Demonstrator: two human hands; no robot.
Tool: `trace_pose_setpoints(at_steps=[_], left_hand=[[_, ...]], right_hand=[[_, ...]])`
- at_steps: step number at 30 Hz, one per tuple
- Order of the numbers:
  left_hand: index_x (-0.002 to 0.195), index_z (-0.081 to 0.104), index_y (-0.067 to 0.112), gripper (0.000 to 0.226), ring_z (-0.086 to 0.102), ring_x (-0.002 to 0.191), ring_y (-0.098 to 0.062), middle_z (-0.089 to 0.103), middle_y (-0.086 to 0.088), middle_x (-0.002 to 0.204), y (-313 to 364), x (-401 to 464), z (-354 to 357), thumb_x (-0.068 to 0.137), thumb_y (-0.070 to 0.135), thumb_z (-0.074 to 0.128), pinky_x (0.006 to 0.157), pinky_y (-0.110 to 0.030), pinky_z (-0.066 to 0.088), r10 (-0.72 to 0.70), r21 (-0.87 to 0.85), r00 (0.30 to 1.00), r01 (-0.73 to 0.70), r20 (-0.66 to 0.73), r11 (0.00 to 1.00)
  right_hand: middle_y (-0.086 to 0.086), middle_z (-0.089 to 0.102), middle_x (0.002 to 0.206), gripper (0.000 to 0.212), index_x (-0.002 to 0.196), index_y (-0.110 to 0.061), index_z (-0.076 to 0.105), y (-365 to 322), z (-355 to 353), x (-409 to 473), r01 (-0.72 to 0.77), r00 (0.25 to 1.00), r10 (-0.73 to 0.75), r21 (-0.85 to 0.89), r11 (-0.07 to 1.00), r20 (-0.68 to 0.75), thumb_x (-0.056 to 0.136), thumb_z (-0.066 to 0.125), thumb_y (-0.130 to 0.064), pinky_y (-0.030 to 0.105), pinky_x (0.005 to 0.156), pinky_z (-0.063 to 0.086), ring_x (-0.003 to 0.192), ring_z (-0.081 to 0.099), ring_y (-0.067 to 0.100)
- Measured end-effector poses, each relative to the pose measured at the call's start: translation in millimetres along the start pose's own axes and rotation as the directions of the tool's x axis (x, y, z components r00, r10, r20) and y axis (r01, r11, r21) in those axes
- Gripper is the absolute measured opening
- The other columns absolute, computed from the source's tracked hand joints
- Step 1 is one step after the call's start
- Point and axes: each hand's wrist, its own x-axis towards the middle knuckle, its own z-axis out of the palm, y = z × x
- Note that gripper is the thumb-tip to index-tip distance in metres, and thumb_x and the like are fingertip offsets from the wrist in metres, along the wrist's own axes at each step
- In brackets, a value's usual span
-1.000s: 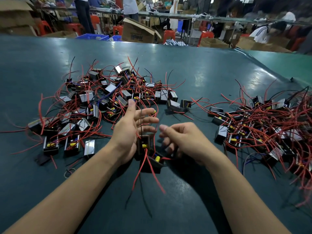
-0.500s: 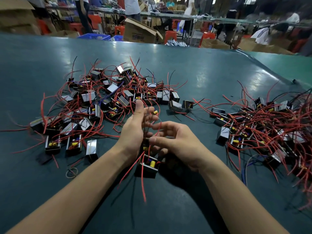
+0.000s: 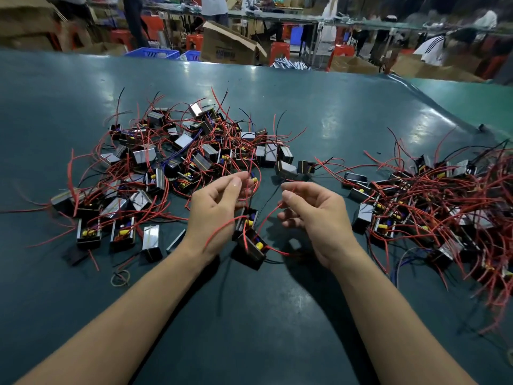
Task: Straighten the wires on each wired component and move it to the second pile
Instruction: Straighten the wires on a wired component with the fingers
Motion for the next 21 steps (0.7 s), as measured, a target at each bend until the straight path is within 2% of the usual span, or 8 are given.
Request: trace_pose_setpoints(at_steps=[5,11,17,21], left_hand=[[0.105,0.069,0.009,0.015,0.069,0.077,-0.014,0.074,-0.006,0.089,-1.6,0.6,-4.6,0.095,0.007,0.058,0.069,-0.023,0.057,-0.035,0.073,0.999,0.034,0.010,0.997],[0.096,0.073,0.005,0.011,0.064,0.067,-0.006,0.072,-0.004,0.078,-4.4,0.4,-7.3,0.092,0.005,0.063,0.067,-0.017,0.053,0.025,0.169,1.000,-0.024,-0.004,0.985],[0.093,0.071,0.007,0.013,0.063,0.069,-0.011,0.069,0.000,0.073,-3.4,-0.8,-11.0,0.093,0.003,0.060,0.068,-0.025,0.054,0.002,0.111,1.000,-0.001,-0.005,0.994],[0.092,0.066,0.003,0.014,0.060,0.067,-0.016,0.062,-0.002,0.069,-1.1,0.4,-13.2,0.096,-0.001,0.052,0.066,-0.029,0.052,-0.043,-0.011,0.998,0.043,-0.047,0.999]], right_hand=[[0.010,0.066,0.073,0.007,0.093,-0.006,0.067,-3.8,-4.5,-0.2,-0.005,1.000,0.006,0.022,1.000,-0.025,0.092,0.062,-0.001,0.021,0.046,0.051,0.052,0.061,0.015],[0.007,0.069,0.072,0.007,0.091,-0.007,0.068,-5.3,-6.6,-0.8,-0.003,1.000,0.004,0.033,0.999,-0.031,0.093,0.061,-0.005,0.022,0.047,0.052,0.054,0.064,0.016],[0.008,0.068,0.072,0.010,0.091,-0.009,0.069,-8.8,-10.4,-1.8,0.050,0.997,-0.046,0.075,0.996,-0.062,0.094,0.060,-0.007,0.023,0.048,0.052,0.055,0.063,0.016],[0.007,0.065,0.067,0.011,0.092,-0.008,0.069,-11.3,-14.5,-2.8,0.090,0.993,-0.077,0.154,0.984,-0.091,0.094,0.059,-0.006,0.022,0.045,0.049,0.052,0.059,0.017]])
